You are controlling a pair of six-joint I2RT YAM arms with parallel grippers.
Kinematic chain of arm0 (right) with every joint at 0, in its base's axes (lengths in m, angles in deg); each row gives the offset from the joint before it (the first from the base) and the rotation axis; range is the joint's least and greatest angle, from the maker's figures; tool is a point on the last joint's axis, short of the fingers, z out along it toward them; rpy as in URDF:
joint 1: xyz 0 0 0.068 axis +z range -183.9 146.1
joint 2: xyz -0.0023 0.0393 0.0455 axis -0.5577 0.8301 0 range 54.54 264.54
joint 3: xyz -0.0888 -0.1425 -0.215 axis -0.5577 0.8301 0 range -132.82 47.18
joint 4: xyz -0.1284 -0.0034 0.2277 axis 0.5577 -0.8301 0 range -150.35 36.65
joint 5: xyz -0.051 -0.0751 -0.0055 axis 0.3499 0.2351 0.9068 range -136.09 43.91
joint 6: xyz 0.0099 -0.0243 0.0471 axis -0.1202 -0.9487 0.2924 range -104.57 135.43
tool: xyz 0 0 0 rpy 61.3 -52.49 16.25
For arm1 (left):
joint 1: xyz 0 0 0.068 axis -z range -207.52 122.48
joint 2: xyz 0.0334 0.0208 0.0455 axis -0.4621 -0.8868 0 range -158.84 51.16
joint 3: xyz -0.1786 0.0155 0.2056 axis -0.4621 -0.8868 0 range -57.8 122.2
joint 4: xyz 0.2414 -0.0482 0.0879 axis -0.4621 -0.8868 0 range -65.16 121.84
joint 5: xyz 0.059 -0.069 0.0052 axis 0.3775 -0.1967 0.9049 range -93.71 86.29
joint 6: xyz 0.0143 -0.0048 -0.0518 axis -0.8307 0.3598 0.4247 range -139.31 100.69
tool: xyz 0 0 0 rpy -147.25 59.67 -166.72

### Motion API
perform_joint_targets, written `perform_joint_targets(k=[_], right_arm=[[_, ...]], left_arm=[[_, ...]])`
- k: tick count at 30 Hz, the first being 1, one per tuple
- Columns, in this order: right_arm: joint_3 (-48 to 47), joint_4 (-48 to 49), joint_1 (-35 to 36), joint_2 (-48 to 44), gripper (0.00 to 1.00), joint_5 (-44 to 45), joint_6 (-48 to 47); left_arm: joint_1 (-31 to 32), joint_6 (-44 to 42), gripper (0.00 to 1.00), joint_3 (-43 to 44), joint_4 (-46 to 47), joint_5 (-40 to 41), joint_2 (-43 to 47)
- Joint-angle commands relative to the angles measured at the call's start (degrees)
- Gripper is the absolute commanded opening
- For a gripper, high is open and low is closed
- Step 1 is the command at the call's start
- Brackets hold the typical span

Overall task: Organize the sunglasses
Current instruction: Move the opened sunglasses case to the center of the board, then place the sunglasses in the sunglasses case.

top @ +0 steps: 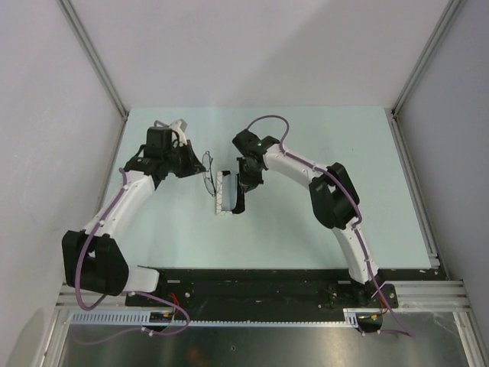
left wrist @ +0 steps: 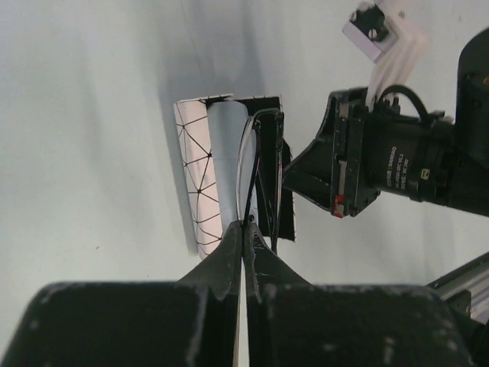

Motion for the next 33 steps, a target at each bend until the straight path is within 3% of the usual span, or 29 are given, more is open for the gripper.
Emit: perform_joint_targets(k=[1,2,5,11,18,33], right_arm=[[-2.09,-3.15,-1.24,1.09,0.14,-1.72,-7.03],[-2.09,-3.06,-1.24,1.01,0.28,-1.81,-7.38],[-0.96,-1.31,-0.98,-0.92,0.50,1.25,-7.38],[-2.09,0.72,-2.29,-4.09,0.63,2.75,-5.36],[0.80,0.11,-4.66,-11.20,0.63,3.02,-5.45],[18.19,-0.07,-13.63,-27.64,0.56,3.20,-6.50]], left_arm=[[2.32,-2.24,0.01,1.02,-0.97,-2.04,-2.25],[2.76,-2.24,0.00,1.99,-1.50,-1.34,-2.79],[4.52,-2.33,0.00,3.48,-3.25,0.33,-4.72],[6.28,-1.18,0.00,3.93,-4.14,2.79,-6.13],[10.23,1.00,0.00,6.82,-4.23,5.51,-9.20],[18.85,6.02,0.00,16.23,-10.11,25.11,-21.85]])
